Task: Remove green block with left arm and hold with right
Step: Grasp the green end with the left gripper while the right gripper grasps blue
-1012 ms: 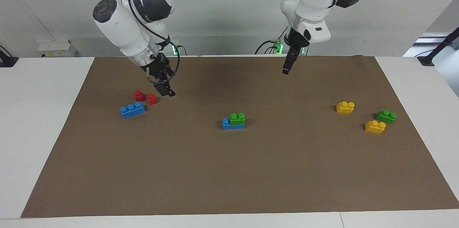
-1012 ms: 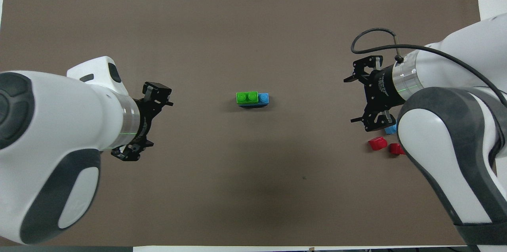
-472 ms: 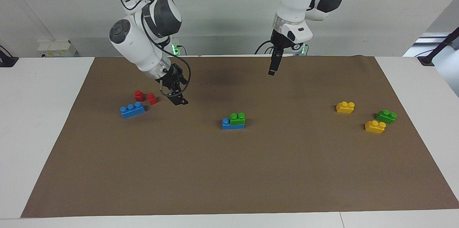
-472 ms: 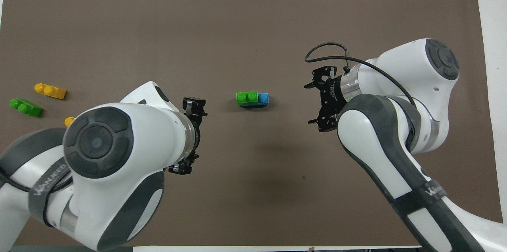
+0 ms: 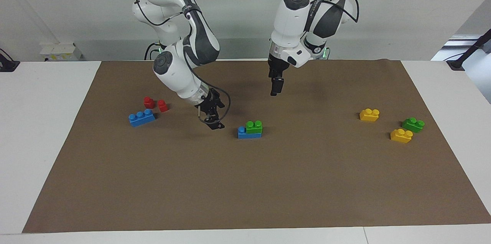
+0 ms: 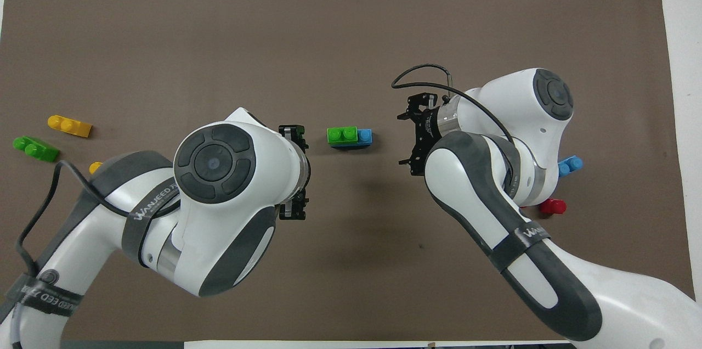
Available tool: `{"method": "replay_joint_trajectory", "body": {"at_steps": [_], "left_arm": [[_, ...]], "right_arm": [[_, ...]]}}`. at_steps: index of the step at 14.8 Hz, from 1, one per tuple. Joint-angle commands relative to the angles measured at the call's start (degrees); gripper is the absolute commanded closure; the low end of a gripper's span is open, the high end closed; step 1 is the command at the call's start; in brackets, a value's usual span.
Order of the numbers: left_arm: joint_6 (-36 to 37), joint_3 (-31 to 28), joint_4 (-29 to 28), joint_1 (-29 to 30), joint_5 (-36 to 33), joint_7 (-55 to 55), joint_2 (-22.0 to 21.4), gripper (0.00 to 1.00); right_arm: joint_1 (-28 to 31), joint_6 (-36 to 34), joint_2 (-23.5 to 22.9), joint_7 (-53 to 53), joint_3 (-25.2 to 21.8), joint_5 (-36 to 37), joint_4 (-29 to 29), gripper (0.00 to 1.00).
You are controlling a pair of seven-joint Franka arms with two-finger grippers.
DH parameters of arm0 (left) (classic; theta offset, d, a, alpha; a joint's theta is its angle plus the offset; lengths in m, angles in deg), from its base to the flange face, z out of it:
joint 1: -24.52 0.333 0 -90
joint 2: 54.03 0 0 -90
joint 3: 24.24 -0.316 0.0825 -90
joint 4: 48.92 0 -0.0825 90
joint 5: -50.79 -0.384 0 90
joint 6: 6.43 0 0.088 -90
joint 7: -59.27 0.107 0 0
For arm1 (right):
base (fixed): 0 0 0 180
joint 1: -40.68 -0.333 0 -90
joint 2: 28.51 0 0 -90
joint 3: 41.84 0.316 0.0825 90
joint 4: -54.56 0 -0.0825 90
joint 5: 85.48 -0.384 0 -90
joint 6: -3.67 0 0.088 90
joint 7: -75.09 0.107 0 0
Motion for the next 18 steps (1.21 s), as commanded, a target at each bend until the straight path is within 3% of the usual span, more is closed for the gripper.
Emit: {"method": "replay_joint_trajectory", "body": {"at_steps": [1,4,8,11,18], "left_arm": [[-0.51,-0.80,6.45,-1.04,-0.21,-5.14,6.07,0.00],[-2.09,-0.80,10.58,-1.04,-1.88,-8.66,10.74,0.00],[-2.89,-0.80,11.73,-1.04,-2.15,-9.63,13.81,0.00],[-2.19,-0.80,17.07,-1.04,-3.55,-11.21,19.34,0.00],[-4.29,-0.80,17.10,-0.96,-3.82,-12.53,20.77,0.00]], "right_arm": [[-1.73,4.44,-2.13,-0.22,-0.10,-1.55,0.36,0.01],[-3.84,7.78,-3.45,-1.19,-0.10,-2.43,0.36,0.01],[-5.41,10.68,-4.94,-1.37,-0.10,-3.05,0.45,0.01],[-5.86,12.18,-6.00,-2.06,-0.01,-3.13,0.45,0.01],[-7.01,14.99,-7.94,-2.95,-0.01,-3.22,0.45,0.02]]}}
